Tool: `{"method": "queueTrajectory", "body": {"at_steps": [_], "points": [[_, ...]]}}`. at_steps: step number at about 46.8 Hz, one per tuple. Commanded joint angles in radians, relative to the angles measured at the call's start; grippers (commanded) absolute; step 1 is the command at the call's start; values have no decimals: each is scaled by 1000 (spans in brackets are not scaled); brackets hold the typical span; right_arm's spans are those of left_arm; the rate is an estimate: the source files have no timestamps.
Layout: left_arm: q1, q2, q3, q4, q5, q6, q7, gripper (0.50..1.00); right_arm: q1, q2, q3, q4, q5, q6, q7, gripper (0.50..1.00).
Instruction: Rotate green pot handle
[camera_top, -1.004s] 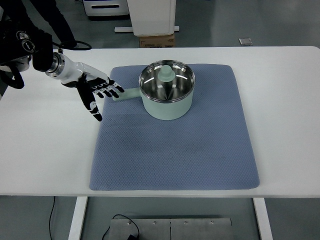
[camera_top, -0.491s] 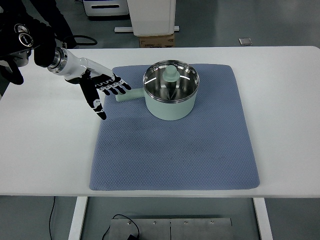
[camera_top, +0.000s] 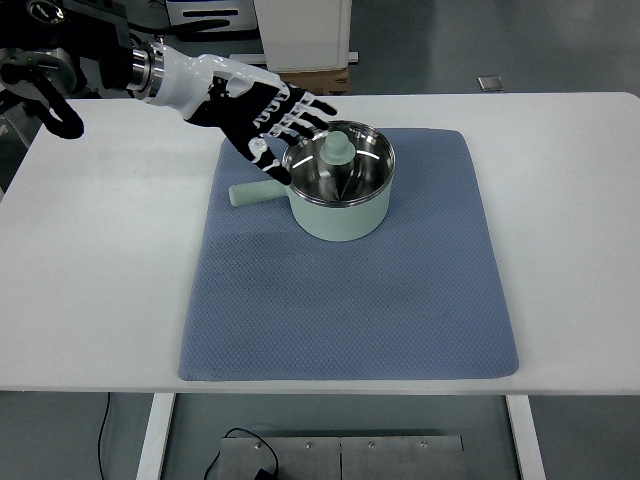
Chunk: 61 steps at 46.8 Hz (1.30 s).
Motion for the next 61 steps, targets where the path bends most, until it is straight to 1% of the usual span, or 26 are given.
{"method": "queueTrajectory", "body": {"at_steps": [1, 4, 6, 9, 15, 21, 26, 30, 37, 40, 46, 51, 58, 61], "points": [[10, -9, -52, 30, -127, 0, -3, 1000, 0, 0, 0, 0, 0, 0, 0, 1000], [30, -16, -92, 79, -222, 0, -6, 1000, 0, 0, 0, 0, 0, 0, 0, 1000], [50, -35, -124, 119, -280, 0, -6, 1000, 0, 0, 0, 0, 0, 0, 0, 1000], [96, -68, -190, 214, -334, 0, -6, 1000, 0, 0, 0, 0, 0, 0, 0, 1000], [209, -160, -382, 429, -357, 0, -6, 1000, 0, 0, 0, 0, 0, 0, 0, 1000], [318, -197, -571, 572, -354, 0, -6, 1000, 0, 0, 0, 0, 0, 0, 0, 1000], [380, -230, -667, 664, -359, 57, -8, 1000, 0, 0, 0, 0, 0, 0, 0, 1000], [436, -234, -753, 731, -365, 101, -15, 1000, 0, 0, 0, 0, 0, 0, 0, 1000], [522, -228, -891, 788, -370, 140, -43, 1000, 0, 0, 0, 0, 0, 0, 0, 1000], [558, -226, -936, 808, -370, 158, -52, 1000, 0, 0, 0, 0, 0, 0, 0, 1000], [621, -228, -1007, 826, -391, 174, -77, 1000, 0, 0, 0, 0, 0, 0, 0, 1000], [659, -226, -1022, 826, -431, 194, -81, 1000, 0, 0, 0, 0, 0, 0, 0, 1000], [679, -223, -1022, 826, -443, 221, -83, 1000, -8, 0, 2, 8, 3, 0, 0, 1000], [690, -222, -1022, 826, -443, 224, -81, 1000, -8, 0, 2, 9, 3, 0, 0, 1000]]}}
